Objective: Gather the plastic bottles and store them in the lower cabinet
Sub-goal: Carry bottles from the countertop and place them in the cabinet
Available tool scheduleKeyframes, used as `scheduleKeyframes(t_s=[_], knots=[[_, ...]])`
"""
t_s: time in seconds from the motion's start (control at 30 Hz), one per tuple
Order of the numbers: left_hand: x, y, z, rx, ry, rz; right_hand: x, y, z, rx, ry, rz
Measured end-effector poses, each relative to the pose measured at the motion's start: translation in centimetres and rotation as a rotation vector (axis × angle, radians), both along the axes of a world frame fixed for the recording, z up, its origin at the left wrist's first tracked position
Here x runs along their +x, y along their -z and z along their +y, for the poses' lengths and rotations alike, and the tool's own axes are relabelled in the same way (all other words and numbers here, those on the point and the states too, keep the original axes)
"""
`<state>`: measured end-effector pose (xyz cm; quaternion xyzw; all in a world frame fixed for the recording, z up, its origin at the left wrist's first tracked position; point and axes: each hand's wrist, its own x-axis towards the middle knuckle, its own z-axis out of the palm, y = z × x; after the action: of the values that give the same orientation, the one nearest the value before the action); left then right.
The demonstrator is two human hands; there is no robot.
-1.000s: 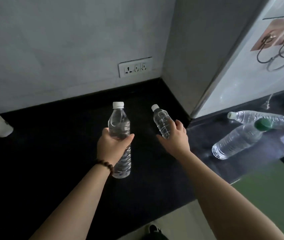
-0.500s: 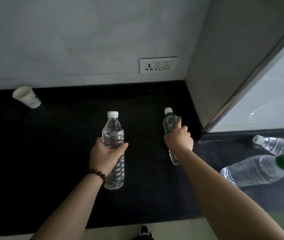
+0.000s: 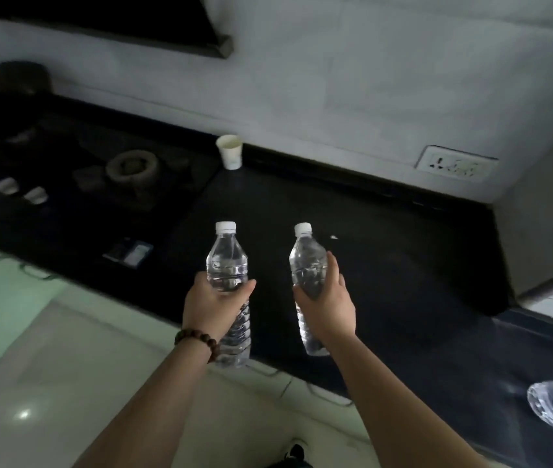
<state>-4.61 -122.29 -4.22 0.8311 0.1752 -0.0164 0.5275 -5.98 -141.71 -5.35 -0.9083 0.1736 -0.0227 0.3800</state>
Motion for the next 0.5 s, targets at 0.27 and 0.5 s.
scheduleKeyframes(t_s=[0.27,0.5], knots=[[-11.3,0.7,21.9,0.085,-0.353,0.018,-5.2,-0.1,21.3,0.064,-0.262,-0.060],[-22.9,1.5,38.7,0.055,-0.730,0.015,-11.2,0.5,40.9,0.117,-0.590,-0.103]])
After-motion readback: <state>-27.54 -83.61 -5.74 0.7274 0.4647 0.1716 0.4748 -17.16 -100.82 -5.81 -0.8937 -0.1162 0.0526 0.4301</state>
